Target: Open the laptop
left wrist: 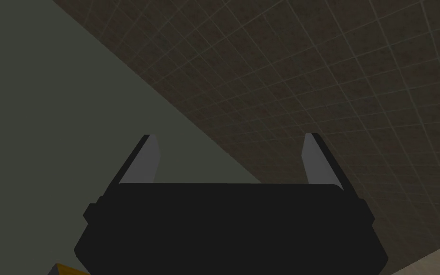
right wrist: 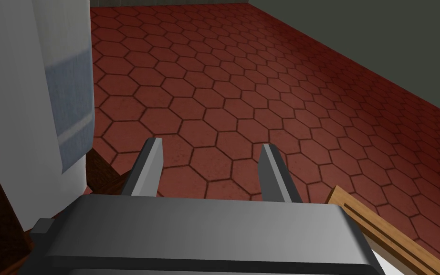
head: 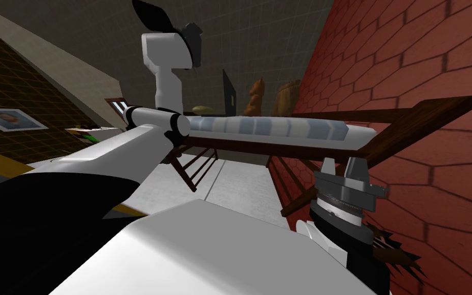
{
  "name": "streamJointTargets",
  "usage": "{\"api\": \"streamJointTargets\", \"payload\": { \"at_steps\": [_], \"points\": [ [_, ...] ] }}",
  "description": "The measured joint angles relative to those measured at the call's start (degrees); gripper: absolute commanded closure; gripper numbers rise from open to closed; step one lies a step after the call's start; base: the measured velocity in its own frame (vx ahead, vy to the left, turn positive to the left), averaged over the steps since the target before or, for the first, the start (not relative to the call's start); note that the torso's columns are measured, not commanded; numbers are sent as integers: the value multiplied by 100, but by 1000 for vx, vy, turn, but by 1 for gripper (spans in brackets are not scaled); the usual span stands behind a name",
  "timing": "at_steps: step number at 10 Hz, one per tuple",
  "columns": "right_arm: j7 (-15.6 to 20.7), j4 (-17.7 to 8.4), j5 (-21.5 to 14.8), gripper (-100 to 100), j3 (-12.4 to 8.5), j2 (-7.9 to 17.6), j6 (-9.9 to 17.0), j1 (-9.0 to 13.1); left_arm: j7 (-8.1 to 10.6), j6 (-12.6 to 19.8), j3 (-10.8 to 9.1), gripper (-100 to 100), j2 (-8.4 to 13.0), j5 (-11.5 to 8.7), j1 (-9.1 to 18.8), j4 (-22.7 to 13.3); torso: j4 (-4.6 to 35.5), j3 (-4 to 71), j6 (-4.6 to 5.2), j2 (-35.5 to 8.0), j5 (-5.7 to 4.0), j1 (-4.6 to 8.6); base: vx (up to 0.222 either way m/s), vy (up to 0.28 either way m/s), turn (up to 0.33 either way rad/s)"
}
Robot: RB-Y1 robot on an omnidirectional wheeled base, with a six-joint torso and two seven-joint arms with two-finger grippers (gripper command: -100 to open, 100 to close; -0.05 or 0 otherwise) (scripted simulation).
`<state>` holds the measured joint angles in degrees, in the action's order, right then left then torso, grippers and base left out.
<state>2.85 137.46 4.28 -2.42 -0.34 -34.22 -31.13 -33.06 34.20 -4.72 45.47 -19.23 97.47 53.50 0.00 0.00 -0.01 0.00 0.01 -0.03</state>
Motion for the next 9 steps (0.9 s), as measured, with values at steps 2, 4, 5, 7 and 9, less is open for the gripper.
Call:
{"api": "streamJointTargets", "payload": {
  "at_steps": [2, 4, 5, 7, 9],
  "points": [
    [0, 0, 0, 0, 0, 0, 0, 0, -99, 342, -7, -100, 63, 17, 294, -292, -3, 4, 1, 4, -2, 7, 31, -39, -3],
    [0, 0, 0, 0, 0, 0, 0, 0, -193, 547, 4, -100, 114, -10, 540, -598, 2, -3, 0, -3, 1, -3, 42, -41, -39],
    [0, 0, 0, 0, 0, 0, 0, 0, -243, 683, 13, -100, 135, -8, 690, -790, 0, 0, 0, 0, 0, 3, 65, -62, -56],
    [0, 0, 0, 0, 0, 0, 0, 0, -337, 1011, 4, -100, 202, -19, 922, -1048, -3, 5, 1, 6, -2, 7, 35, -37, -1],
    [0, 0, 0, 0, 0, 0, 0, 0, -421, 1220, 6, -100, 241, -42, 1098, -1274, 4, -6, 0, -9, -1, 5, 25, -52, -34]
  ]
}}
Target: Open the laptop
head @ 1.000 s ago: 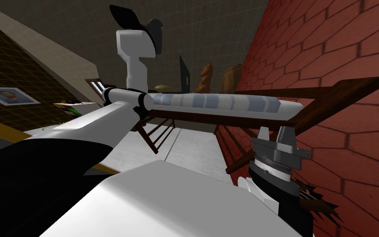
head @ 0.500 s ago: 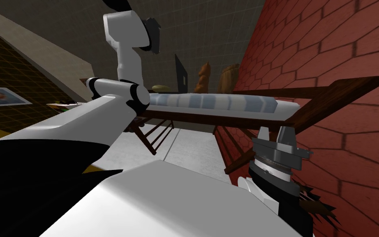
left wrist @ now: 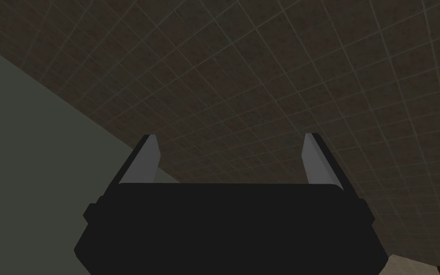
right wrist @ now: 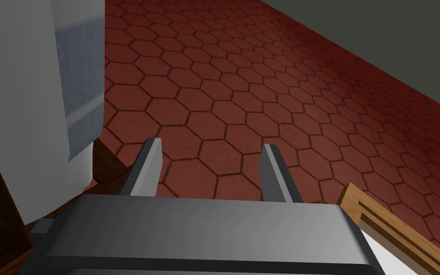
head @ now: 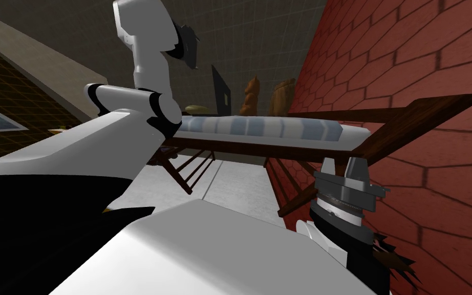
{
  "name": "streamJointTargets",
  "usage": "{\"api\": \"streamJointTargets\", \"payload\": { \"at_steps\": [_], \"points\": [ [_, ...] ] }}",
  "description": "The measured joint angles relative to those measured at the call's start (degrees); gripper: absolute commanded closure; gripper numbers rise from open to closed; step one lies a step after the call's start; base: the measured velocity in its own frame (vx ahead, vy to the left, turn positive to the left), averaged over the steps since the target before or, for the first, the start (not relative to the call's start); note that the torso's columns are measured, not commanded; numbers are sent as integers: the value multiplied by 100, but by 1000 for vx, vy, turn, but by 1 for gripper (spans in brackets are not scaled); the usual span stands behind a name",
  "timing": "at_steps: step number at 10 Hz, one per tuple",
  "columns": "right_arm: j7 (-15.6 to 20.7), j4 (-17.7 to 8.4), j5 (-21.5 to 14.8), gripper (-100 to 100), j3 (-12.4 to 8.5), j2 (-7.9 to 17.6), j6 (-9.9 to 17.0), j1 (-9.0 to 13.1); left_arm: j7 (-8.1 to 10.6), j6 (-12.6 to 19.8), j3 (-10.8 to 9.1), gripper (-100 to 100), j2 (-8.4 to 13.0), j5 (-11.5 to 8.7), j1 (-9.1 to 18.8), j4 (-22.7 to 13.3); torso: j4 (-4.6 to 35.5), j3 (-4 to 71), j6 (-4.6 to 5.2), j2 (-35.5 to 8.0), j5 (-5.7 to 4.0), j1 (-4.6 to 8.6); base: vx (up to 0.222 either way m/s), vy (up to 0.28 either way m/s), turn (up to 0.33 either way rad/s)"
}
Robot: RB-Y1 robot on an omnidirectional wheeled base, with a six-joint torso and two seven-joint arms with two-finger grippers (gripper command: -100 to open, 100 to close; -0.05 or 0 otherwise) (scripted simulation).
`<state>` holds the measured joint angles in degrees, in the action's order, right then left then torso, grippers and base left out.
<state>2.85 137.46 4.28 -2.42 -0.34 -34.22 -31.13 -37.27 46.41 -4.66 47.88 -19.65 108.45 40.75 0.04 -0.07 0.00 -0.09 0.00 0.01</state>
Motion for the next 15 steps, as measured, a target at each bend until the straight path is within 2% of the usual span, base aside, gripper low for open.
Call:
{"api": "streamJointTargets", "payload": {
  "at_steps": [2, 5, 7, 8, 10, 13, 15],
  "points": [
    [0, 0, 0, 0, 0, 0, 0, 0, -75, 157, 1, -100, 28, -14, 160, -247, -3, 4, 0, 6, 2, -9, 28, -24, -20],
    [0, 0, 0, 0, 0, 0, 0, 0, -227, 556, 0, -100, 93, -29, 538, -672, -5, 9, 1, 14, -3, 9, 32, -49, -26],
    [0, 0, 0, 0, 0, 0, 0, 0, -332, 756, 19, -100, 102, -18, 818, -1104, -4, 7, 1, 10, -1, 1, 32, -44, -25],
    [0, 0, 0, 0, 0, 0, 0, 0, -359, 896, 8, -100, 123, -28, 846, -1130, -4, 7, 0, 9, 2, -6, 27, -45, -33],
    [0, 0, 0, 0, 0, 0, 0, 0, -481, 1152, 18, -100, 136, -21, 1164, -1565, -2, 4, 0, 5, 0, 0, 19, -48, -21],
    [0, 0, 0, 0, 0, 0, 0, 0, -545, 1492, 10, -100, 137, -19, 1324, -1739, -3, 4, 0, 5, 1, -3, 6, -32, -10],
    [0, 0, 0, 0, 0, 0, 0, -1, -528, 1596, 12, -100, 155, -17, 1303, -1628, -8, 18, -1, 33, 2, -8, 75, -15, -18]
  ]
}}
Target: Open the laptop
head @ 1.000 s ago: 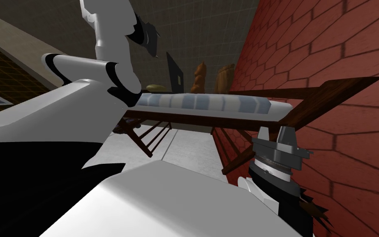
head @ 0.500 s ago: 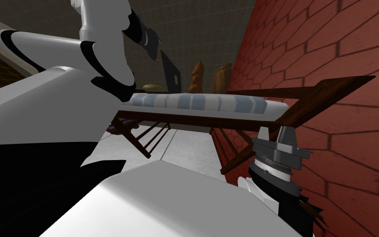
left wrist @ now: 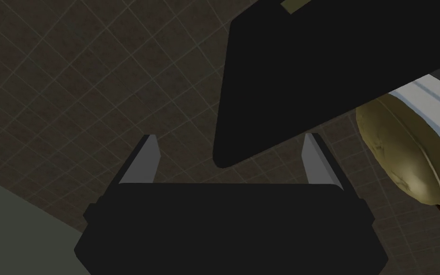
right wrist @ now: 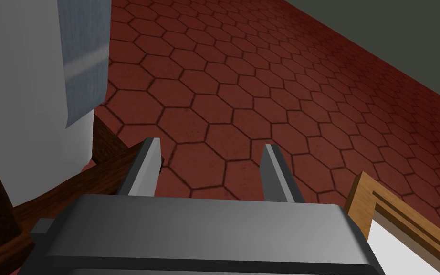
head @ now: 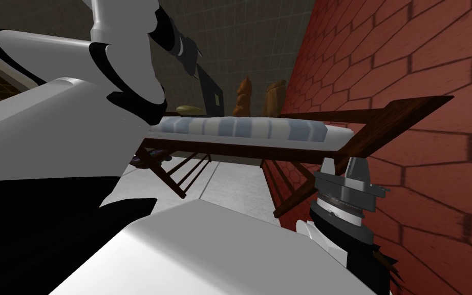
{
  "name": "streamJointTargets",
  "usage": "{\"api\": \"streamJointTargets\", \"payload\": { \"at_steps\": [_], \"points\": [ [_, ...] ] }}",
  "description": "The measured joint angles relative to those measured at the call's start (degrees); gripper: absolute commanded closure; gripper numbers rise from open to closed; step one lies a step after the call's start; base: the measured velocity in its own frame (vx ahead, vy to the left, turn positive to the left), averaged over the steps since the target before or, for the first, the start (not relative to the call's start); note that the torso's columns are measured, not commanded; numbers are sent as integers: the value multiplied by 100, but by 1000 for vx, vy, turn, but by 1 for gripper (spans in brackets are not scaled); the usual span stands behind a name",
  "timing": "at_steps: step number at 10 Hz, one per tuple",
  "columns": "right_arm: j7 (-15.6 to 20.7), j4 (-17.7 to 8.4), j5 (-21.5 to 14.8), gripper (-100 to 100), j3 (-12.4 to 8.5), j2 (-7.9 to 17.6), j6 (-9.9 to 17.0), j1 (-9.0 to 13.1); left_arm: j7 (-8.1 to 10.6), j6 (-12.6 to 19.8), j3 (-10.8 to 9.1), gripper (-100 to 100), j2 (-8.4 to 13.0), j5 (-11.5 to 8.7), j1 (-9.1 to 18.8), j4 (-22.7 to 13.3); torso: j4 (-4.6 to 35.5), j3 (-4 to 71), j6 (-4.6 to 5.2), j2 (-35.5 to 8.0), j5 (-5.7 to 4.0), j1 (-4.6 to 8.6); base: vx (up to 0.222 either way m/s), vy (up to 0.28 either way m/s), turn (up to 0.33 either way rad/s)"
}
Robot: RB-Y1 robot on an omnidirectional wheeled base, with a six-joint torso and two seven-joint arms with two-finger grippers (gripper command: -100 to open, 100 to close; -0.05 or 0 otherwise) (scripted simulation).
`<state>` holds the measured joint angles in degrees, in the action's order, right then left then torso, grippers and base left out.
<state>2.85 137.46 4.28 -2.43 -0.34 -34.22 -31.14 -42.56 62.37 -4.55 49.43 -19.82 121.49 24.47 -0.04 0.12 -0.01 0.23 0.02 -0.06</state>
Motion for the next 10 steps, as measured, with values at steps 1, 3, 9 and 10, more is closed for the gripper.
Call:
{"api": "streamJointTargets", "payload": {
  "at_steps": [1, 3, 9, 10],
  "points": [
    [0, 0, 0, 0, 0, 0, 0, 0, 6, 24, 0, 100, 3, 0, 0, 18, -4, 1, 1, -7, 0, 0, 3, -2, 12],
    [0, 0, 0, 0, 0, 0, 0, 0, 95, 4, -68, 100, 66, -29, 7, -49, 2, -14, -4, -29, 10, -8, 19, 23, 38],
    [0, 0, 0, 0, 0, 0, 0, 1, 595, -8, -359, 100, 365, -154, 69, -296, 2, -13, -7, -27, 11, -11, 11, 16, 21],
    [0, 0, 0, 0, -1, 0, 0, 0, 607, -129, -384, 100, 442, -157, 269, -675, 5, -14, -9, -26, 8, -9, 18, 18, 29]
  ]
}}
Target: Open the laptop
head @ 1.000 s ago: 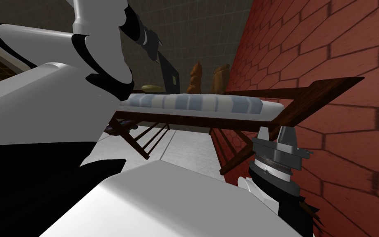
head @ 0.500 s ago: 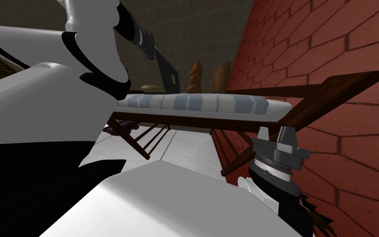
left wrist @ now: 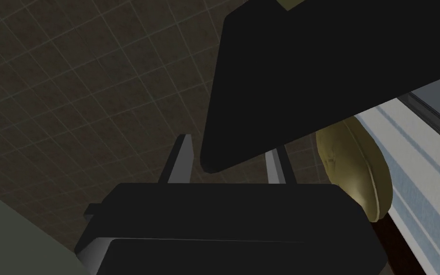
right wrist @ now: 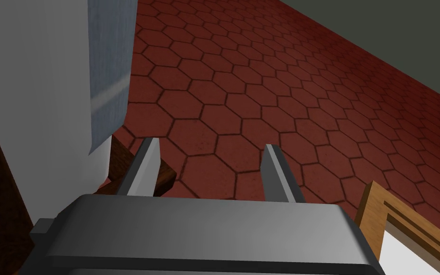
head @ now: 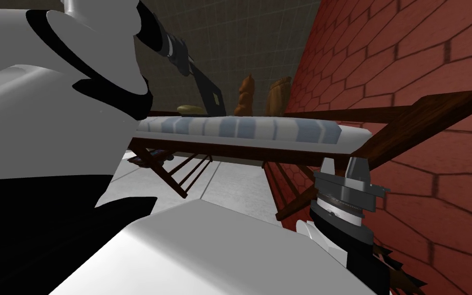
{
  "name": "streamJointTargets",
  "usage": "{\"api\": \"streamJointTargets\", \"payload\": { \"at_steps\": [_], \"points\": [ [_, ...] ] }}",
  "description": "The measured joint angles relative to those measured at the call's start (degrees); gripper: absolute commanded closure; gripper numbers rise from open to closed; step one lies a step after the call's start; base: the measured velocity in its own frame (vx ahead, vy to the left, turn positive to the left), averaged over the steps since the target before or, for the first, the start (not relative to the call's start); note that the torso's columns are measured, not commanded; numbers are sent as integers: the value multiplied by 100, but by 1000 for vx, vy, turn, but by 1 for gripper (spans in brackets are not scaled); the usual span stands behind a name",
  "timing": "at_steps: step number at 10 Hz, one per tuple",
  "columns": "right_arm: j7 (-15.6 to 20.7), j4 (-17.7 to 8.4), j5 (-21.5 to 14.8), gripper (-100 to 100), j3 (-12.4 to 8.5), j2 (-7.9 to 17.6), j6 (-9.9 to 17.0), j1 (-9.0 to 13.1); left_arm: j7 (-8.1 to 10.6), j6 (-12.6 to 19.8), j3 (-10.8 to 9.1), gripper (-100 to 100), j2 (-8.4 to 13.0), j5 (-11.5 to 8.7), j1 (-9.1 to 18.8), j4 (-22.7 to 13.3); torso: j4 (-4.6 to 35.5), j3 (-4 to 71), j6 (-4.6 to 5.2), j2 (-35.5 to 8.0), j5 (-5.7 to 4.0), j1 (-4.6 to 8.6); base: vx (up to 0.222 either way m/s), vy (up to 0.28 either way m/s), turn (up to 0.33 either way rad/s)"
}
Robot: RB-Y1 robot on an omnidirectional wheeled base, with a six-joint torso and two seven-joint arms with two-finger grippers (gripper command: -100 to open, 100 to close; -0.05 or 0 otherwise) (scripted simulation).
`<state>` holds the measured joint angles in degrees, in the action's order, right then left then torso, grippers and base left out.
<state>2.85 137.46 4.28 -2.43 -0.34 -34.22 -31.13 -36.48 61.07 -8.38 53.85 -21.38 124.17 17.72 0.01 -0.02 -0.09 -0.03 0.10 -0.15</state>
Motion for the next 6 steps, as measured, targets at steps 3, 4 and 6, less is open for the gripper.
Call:
{"api": "streamJointTargets", "payload": {
  "at_steps": [3, 4, 6],
  "points": [
    [0, 0, 0, 0, 0, 0, 0, 0, 236, 38, -116, 100, 93, -44, -79, 56, 0, -1, 8, -3, -14, 28, 8, 17, 24],
    [0, 0, 0, 0, 0, 0, 0, 0, 383, 164, -201, 100, 123, -97, -299, 380, 4, -5, 11, -6, -15, 28, 6, 8, 13],
    [0, 0, 0, 0, -1, 1, 0, 1, 690, 399, -131, 100, 12, -95, -730, 1108, -6, -4, 34, -17, -25, 27, -72, 134, -69]
  ]
}}
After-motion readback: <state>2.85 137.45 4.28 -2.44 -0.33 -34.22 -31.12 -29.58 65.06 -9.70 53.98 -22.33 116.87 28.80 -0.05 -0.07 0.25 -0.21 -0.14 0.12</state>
